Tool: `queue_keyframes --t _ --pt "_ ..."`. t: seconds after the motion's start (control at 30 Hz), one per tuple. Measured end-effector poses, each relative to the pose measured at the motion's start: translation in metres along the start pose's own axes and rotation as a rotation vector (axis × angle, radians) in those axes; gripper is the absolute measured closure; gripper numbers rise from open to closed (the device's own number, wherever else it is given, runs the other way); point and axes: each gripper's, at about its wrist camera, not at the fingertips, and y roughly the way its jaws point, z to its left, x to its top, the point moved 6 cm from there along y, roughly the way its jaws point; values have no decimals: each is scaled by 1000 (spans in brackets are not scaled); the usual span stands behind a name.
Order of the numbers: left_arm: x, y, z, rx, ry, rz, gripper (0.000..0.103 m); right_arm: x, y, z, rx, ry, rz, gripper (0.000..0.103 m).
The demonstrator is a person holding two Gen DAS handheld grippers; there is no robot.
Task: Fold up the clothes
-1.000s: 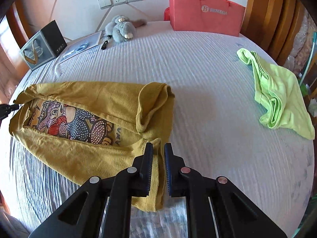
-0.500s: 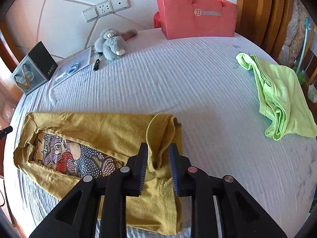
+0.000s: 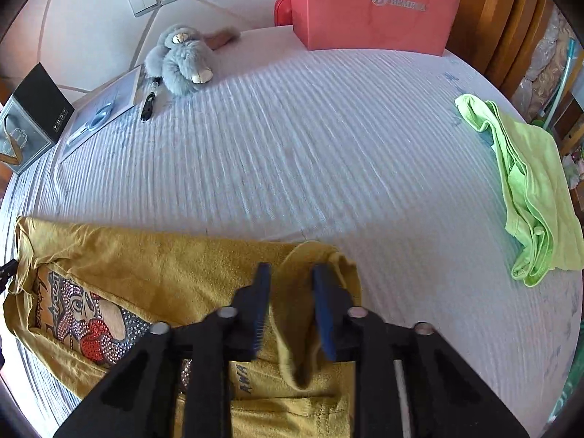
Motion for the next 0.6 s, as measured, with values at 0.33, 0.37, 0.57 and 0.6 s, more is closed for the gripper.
queue_keyframes --t 0.33,0.37,0.57,0.6 --pt "-2 -12 11 -7 -40 -22 80 -14 -34 -68 -13 182 -76 88" --pt "-1 -18 12 -14 -48 -36 80 -15 -37 -63 -3 161 -77 83" --pt "-6 -48 21 -25 -59 -81 80 -11 -24 -26 5 79 -41 61" --pt "-10 -50 24 -27 -62 -78 78 -11 -18 -23 9 79 -27 60"
